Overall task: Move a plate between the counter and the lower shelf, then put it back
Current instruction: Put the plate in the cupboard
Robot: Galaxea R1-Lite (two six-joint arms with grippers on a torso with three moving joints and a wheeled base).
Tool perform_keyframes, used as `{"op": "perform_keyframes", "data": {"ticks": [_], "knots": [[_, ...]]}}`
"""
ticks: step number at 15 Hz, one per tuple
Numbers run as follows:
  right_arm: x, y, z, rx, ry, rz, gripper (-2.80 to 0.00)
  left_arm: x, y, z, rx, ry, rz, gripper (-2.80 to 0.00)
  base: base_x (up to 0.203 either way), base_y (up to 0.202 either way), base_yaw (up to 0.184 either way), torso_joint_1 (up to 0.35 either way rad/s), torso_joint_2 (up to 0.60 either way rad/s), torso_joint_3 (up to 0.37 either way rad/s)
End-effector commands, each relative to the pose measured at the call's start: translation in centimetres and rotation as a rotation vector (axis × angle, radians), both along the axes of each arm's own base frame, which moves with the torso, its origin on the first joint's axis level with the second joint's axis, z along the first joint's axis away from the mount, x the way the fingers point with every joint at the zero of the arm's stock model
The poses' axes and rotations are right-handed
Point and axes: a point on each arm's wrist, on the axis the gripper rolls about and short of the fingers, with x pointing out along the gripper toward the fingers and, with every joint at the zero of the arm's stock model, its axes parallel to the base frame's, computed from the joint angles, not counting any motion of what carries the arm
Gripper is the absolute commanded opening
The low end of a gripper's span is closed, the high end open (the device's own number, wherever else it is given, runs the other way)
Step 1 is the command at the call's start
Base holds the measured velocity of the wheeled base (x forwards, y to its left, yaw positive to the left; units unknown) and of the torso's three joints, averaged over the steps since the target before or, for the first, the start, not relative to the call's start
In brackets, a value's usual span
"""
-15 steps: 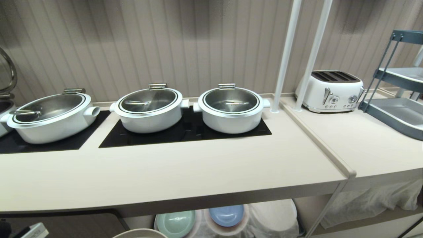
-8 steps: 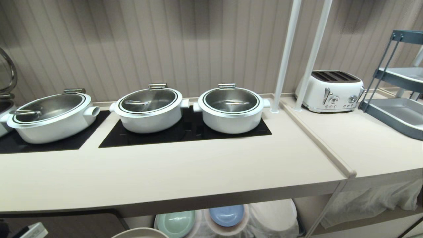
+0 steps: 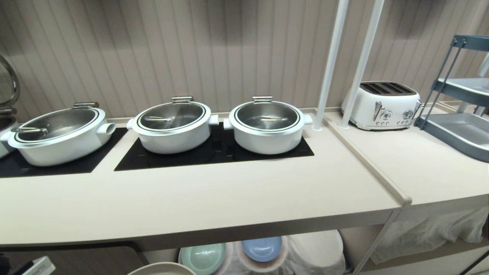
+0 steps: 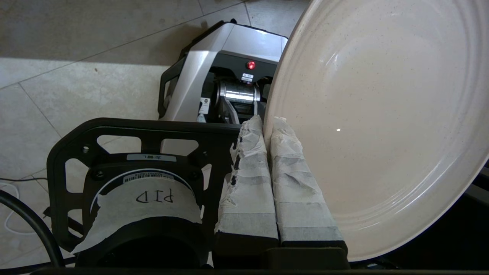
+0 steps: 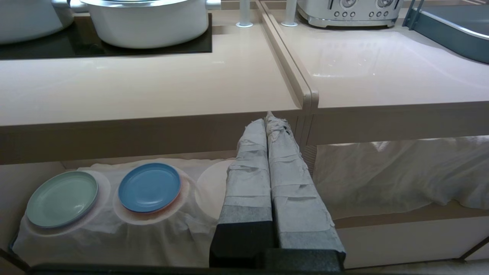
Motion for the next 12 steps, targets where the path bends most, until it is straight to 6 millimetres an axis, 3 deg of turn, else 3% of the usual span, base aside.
{"op": "perform_keyframes", "data": {"ticks": [1, 12], "knots": [[0.00, 0.00, 0.00, -0.001, 0.000, 0.000, -2.80, 0.04, -0.01, -0.01, -0.003, 0.007, 0.001, -2.80, 0.000, 0.000, 0.000, 0.000, 0.00, 0.000], [0.00, 0.00, 0.00, 0.001, 0.000, 0.000, -2.80, -0.26, 0.01, 0.05, -0.006, -0.009, 0.002, -2.80, 0.000, 0.000, 0.000, 0.000, 0.00, 0.000]]}}
